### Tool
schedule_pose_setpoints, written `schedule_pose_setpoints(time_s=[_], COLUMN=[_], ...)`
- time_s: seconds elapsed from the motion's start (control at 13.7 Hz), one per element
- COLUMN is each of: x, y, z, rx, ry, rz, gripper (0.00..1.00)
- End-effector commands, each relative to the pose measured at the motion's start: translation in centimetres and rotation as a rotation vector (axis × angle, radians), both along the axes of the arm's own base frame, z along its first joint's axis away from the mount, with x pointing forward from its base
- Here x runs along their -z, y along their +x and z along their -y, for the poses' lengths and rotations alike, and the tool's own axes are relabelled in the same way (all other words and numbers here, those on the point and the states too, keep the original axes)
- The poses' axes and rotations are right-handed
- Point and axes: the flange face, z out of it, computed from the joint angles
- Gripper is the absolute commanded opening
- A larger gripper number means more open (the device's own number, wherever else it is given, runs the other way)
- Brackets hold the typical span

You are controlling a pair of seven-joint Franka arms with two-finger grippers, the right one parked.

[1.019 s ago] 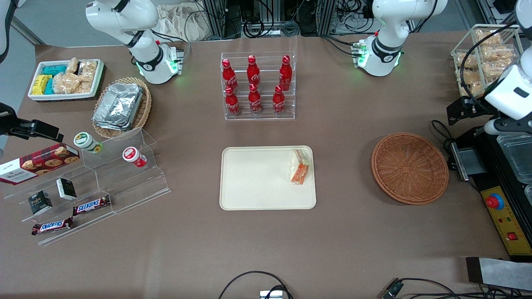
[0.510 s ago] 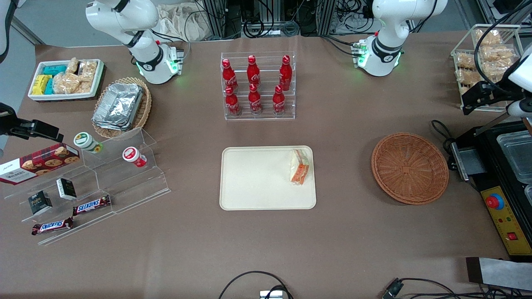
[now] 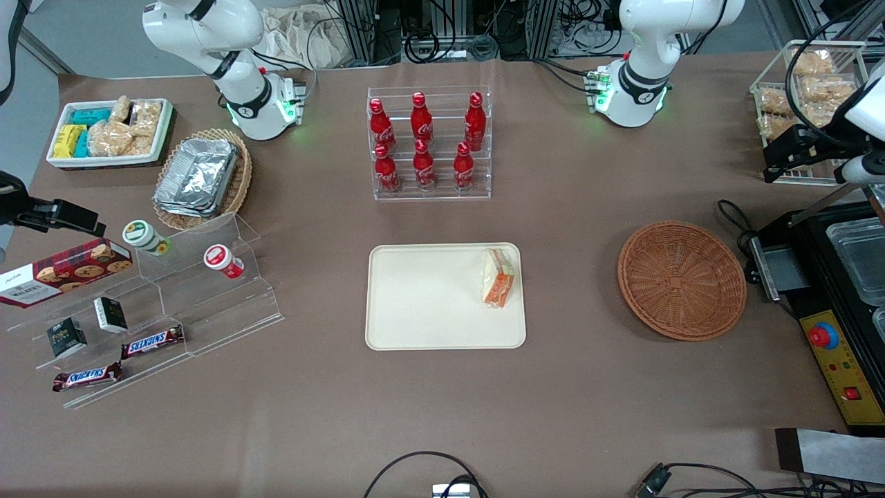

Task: Place sandwich from basket to tray

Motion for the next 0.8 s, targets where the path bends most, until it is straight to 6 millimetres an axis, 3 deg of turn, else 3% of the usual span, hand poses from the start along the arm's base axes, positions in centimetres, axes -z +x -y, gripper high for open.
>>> schedule_pose_setpoints(time_s=[0.0, 0.73], x=[-0.14, 0.27], y=[-1.07, -1.07], z=[0.05, 0.62], rx=[0.002, -0.01], ry=[-0.012, -0.076], rz=[-0.009, -0.019], gripper=[1.0, 1.0])
